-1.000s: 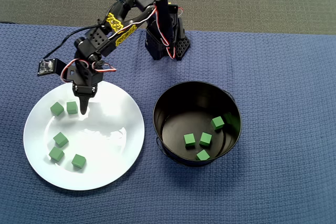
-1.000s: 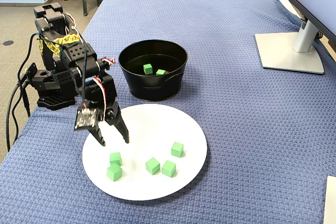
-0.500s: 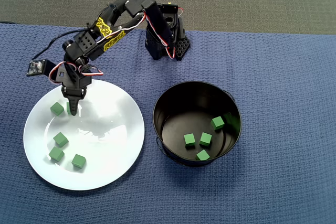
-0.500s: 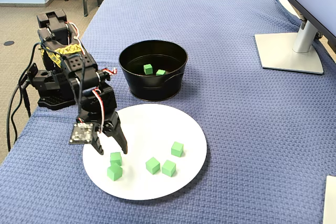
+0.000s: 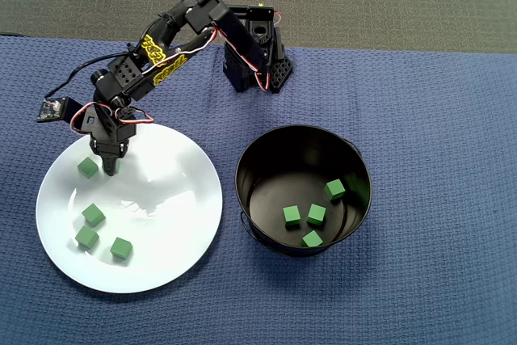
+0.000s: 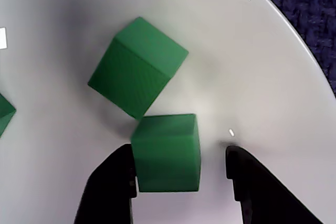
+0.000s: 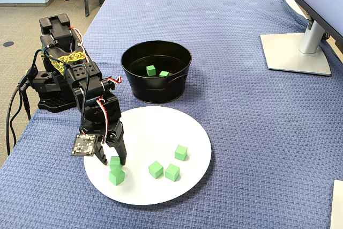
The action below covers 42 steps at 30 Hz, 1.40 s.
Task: Pick up the green cubes from the white plate and place them in the black recipient
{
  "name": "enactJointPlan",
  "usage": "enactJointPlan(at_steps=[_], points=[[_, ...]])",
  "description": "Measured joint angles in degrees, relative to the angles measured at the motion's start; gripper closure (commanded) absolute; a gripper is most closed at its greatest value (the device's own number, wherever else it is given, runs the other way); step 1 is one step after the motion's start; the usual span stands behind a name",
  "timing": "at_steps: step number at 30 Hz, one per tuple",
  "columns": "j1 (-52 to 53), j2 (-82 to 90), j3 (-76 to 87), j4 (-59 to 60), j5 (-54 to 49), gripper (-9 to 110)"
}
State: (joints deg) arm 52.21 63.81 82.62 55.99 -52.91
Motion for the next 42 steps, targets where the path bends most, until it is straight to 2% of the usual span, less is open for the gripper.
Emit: enactJointPlan(at_steps=[13,20,27,35,36,37,38,42], points=[[0.3,0.7,-0.7,0.3,1.0,101],[-2.5,16.7,3.3,5.4,2.9,101],[-15.9,40.0,9.9,11.5,13.0,102],[-42.9,50.2,9.9,23.3,26.9,102],[-46.2,50.4,10.0,23.9,28.7,93],[-49.2,50.4,10.6,24.3,30.4,68],[-52.1,50.5,11.2,24.5,31.8,56],[-59.1,50.5,12.7,24.5,33.4,53]])
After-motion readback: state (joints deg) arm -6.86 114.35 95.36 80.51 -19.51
